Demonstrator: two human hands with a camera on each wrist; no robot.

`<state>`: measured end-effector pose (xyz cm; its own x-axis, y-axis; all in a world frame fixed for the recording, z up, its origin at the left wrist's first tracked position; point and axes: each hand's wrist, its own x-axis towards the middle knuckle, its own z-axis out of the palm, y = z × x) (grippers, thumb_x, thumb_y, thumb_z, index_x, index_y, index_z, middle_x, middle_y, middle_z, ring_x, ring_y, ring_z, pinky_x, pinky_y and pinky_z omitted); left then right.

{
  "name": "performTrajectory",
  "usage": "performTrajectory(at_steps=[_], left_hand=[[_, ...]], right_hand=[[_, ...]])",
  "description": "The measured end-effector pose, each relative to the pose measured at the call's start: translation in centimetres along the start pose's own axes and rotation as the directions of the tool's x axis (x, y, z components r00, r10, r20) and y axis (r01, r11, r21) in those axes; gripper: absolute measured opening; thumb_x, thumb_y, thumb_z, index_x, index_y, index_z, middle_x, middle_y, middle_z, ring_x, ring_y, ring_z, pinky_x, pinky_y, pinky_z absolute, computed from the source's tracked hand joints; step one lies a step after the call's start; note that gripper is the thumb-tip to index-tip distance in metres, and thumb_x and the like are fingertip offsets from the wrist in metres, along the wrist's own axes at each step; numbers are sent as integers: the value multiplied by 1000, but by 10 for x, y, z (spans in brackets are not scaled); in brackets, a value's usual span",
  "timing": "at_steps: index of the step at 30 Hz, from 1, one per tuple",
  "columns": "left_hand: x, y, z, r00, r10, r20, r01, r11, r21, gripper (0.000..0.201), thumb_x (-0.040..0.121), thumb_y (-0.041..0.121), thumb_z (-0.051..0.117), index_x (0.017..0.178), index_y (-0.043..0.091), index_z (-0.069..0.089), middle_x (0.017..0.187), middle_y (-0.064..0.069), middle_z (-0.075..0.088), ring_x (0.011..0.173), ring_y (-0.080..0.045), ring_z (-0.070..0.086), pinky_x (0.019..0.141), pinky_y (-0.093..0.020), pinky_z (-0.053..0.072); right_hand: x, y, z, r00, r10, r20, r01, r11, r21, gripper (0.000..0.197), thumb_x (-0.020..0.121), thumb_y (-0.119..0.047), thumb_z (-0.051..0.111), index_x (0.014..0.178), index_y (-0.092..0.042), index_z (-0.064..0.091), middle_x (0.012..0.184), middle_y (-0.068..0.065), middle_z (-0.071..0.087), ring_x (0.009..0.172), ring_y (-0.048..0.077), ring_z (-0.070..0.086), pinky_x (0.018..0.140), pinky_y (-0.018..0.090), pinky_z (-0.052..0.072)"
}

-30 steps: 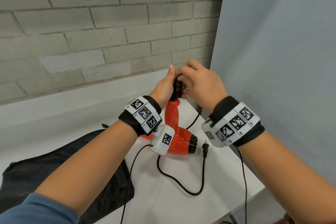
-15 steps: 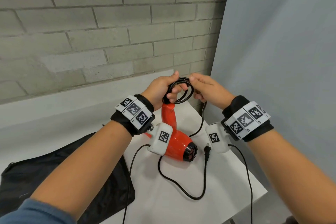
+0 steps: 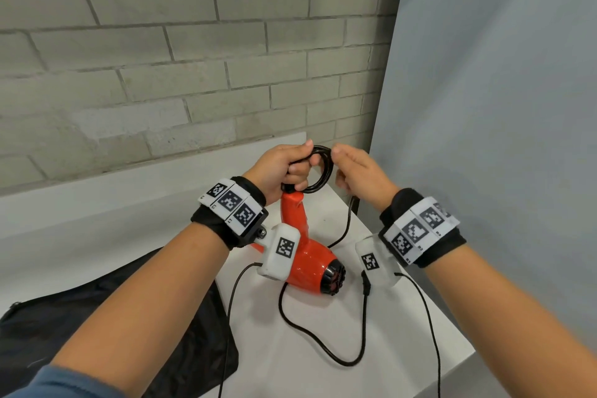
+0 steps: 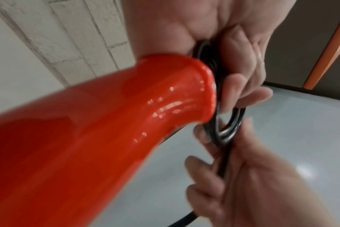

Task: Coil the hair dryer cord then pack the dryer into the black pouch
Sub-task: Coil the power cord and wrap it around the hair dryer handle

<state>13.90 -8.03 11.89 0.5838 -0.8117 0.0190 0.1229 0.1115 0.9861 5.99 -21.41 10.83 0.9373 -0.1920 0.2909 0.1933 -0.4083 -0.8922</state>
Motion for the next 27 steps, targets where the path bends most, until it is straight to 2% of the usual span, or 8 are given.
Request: performTrajectory(at_steps=[3,5,9,12,15,20,22,27], left_hand=[[2,-1,0,1000,3,-7,-3,999,-52,38,98,26,28,72,8,50,34,10,33,26,-2,24,38,-15,31],[4,-4,1,1000,18,-19,-19,997,-69,38,98,24,28,78,6,54,38,9,40,27,-3,28,39,-15,34],[8,-7,3,996,61,-72,-67,994,-84,36,98,23,29,92,5,60,60,7,67,39,-3,47,46,-15,43],[7,-7,3,996,64,-64,-72,990,-124,35,98,20,26,103,6,57,82,4,74,56,-4,60,57,-16,49],[5,-8,2,996,73,-54,-79,990,-114,36,98,17,25,120,2,50,98,6,72,74,-5,66,68,-18,51],[8,-13,2,986,146,-75,-150,987,-49,37,98,12,27,132,2,39,125,-3,53,87,-3,66,77,-17,49],[9,-14,3,982,172,-82,-173,985,-11,38,98,12,27,133,2,38,126,-3,51,89,-2,65,79,-15,49],[8,-15,10,966,218,-139,-197,969,148,39,99,14,26,134,2,36,132,-6,49,94,-6,59,79,-15,47]], right_hand=[[-7,18,11,997,78,-27,-83,950,-301,22,98,-10,31,88,-13,50,65,-9,61,55,8,51,57,24,42],[-14,22,21,982,186,22,-141,810,-569,29,91,0,36,118,-9,43,83,7,62,66,18,52,62,30,44],[-25,23,39,968,236,81,-112,703,-703,61,86,3,43,140,-5,17,59,-2,40,49,9,36,44,21,26],[-29,23,45,973,201,113,-66,713,-698,67,85,0,44,144,-10,13,75,8,54,55,14,40,49,26,31],[-35,22,45,981,162,110,-47,740,-671,46,90,-4,40,135,-8,31,92,17,62,65,17,46,54,28,34],[-57,29,37,995,81,56,-44,875,-482,21,96,-20,38,109,-10,52,70,0,55,56,14,50,57,30,47],[-62,31,36,997,50,51,-21,888,-459,23,97,-20,38,113,-14,52,63,-9,48,53,5,45,53,20,39],[-60,25,26,998,-64,26,69,878,-474,27,97,-13,39,116,-9,57,76,-13,56,66,-3,47,64,7,36]])
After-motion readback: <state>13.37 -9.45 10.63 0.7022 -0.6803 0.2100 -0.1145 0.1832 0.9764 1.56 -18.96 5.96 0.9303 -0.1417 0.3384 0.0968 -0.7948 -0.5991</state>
